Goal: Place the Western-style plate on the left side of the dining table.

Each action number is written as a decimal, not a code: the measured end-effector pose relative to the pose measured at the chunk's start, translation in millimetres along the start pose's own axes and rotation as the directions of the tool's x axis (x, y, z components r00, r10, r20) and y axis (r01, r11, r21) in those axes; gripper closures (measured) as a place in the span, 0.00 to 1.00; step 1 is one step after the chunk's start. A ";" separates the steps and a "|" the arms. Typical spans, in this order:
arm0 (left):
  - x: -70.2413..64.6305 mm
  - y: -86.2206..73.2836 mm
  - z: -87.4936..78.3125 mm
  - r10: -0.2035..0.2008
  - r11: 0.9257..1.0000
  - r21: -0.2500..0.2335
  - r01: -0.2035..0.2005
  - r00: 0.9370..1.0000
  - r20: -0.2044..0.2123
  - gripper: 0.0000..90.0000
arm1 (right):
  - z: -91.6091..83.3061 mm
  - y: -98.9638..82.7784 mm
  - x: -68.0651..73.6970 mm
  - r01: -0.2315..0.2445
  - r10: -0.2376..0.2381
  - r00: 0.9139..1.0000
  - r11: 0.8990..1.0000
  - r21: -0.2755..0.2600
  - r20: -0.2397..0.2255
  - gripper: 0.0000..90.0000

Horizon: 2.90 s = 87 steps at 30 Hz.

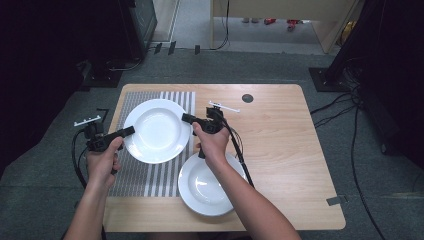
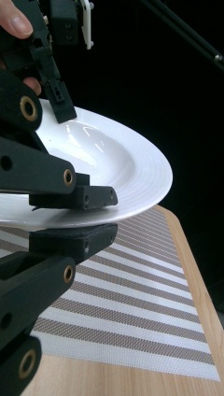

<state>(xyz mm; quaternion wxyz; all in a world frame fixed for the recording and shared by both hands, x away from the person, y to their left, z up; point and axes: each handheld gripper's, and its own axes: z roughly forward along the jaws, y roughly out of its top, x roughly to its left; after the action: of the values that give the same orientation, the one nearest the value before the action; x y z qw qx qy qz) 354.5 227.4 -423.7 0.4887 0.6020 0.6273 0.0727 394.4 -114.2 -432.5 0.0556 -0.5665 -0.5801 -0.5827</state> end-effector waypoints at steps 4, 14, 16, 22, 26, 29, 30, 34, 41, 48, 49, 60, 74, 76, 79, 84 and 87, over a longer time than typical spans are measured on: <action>12.7 5.9 7.1 -0.017 1.000 0.017 0.017 1.000 -0.007 0.79 | 15.5 3.8 -1.9 -0.013 0.012 1.000 1.000 0.016 0.014 0.92; 45.8 7.4 30.8 -0.083 0.994 0.063 0.086 0.996 -0.045 0.78 | 55.1 2.2 -15.6 -0.050 0.046 0.996 0.997 0.058 0.072 0.91; 51.3 7.3 35.2 -0.092 0.993 0.072 0.096 0.994 -0.057 0.78 | 63.2 1.0 -18.8 -0.059 0.053 0.995 0.996 0.066 0.084 0.91; 65.3 6.6 46.1 -0.109 0.988 0.096 0.117 0.990 -0.085 0.78 | 82.9 -4.9 -31.0 -0.099 0.089 0.990 0.991 0.089 0.109 0.90; 71.1 5.1 54.4 -0.122 0.984 0.120 0.132 0.988 -0.091 0.78 | 90.3 -6.2 -37.2 -0.112 0.099 0.987 0.989 0.097 0.126 0.90; 72.5 4.6 58.6 -0.120 0.983 0.130 0.132 0.988 -0.093 0.78 | 92.6 -6.1 -41.9 -0.119 0.105 0.985 0.988 0.101 0.135 0.90; 73.1 4.4 62.2 -0.121 0.982 0.137 0.133 0.988 -0.096 0.78 | 93.3 -6.2 -43.7 -0.123 0.109 0.984 0.987 0.100 0.138 0.90; 73.7 3.8 66.9 -0.116 0.981 0.145 0.130 0.988 -0.103 0.78 | 94.6 -6.1 -47.2 -0.138 0.122 0.981 0.985 0.104 0.149 0.90; 72.8 1.6 72.2 -0.100 0.982 0.147 0.118 0.987 -0.123 0.77 | 99.2 -7.9 -53.2 -0.136 0.112 0.977 0.983 0.125 0.182 0.89; 60.1 0.8 75.0 0.002 0.987 0.158 0.023 0.987 -0.158 0.64 | 102.7 -7.8 -53.4 -0.113 0.080 0.974 0.982 0.148 0.211 0.85; 60.1 0.8 75.0 0.002 0.987 0.158 0.023 0.987 -0.158 0.62 | 103.0 -6.8 -52.8 -0.102 0.067 0.975 0.982 0.158 0.214 0.84; 43.1 8.1 56.4 0.010 0.993 0.118 0.009 0.987 -0.158 0.26 | 83.2 7.1 -37.5 0.087 -0.112 0.961 0.990 0.107 0.253 0.46; 5.9 7.9 20.3 0.081 0.996 0.050 -0.076 0.991 -0.108 0.15 | 25.4 16.7 -11.4 0.280 -0.296 0.936 0.954 0.106 0.190 0.33; 1.1 5.3 16.9 0.091 0.995 0.045 -0.087 0.990 -0.107 0.15 | 16.1 15.8 -10.3 0.294 -0.310 0.932 0.950 0.109 0.188 0.32; -4.4 0.8 12.9 0.090 0.995 0.043 -0.086 0.991 -0.101 0.15 | 1.6 12.9 -9.7 0.304 -0.322 0.928 0.945 0.119 0.186 0.31; -10.6 -6.6 7.5 0.105 0.994 0.040 -0.102 0.990 -0.093 0.15 | -17.9 9.5 -13.0 0.309 -0.325 0.927 0.944 0.113 0.186 0.30; -16.1 -12.4 4.6 0.112 0.993 0.039 -0.109 0.989 -0.092 0.15 | -31.9 7.4 -13.5 0.335 -0.349 0.917 0.937 0.103 0.194 0.29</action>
<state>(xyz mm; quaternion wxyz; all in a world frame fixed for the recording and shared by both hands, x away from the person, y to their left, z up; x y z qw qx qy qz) 346.0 208.6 -426.0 0.4435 0.6400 0.6164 0.1173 385.5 -148.2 -427.6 -0.0891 -0.5122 -0.6921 -0.5006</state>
